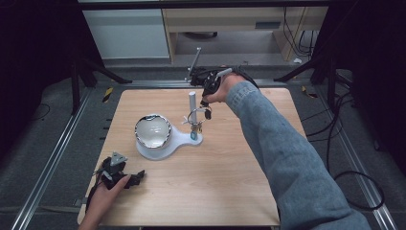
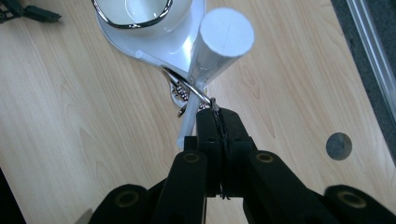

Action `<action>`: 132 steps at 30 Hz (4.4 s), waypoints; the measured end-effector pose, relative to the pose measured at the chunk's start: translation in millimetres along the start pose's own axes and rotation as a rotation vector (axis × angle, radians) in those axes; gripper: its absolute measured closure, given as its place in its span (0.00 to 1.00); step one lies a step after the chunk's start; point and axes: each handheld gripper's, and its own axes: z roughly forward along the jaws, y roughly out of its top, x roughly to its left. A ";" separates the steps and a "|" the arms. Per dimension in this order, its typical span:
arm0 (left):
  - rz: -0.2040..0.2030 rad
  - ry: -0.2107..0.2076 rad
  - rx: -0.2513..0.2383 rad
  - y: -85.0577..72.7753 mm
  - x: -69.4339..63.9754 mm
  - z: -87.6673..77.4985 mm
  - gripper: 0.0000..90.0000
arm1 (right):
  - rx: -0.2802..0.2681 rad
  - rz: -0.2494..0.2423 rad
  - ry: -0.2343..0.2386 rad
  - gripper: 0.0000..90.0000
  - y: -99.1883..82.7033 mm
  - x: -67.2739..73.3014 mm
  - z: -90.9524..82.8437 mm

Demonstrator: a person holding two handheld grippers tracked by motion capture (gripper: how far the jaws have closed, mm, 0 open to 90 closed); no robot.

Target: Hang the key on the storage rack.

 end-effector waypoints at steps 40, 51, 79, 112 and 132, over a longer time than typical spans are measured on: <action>-0.001 0.000 0.000 0.0 0.0 0.0 0.00 | -0.032 0.094 -0.082 0.55 -22.7 -22.0 -0.6; -0.001 0.001 0.000 0.1 -0.1 0.1 0.00 | -0.060 0.122 -0.135 0.37 -34.0 -28.0 -4.3; -0.003 0.001 0.000 0.4 -0.7 0.5 0.00 | -0.191 0.165 -0.174 0.06 -86.7 -30.9 2.8; -0.004 0.002 0.001 0.4 -1.2 0.4 0.00 | -0.266 0.232 -0.293 0.11 -178.5 -12.6 42.3; -0.003 0.002 0.001 0.4 -1.2 0.4 0.00 | -0.248 0.272 -0.269 0.12 -222.2 1.7 78.9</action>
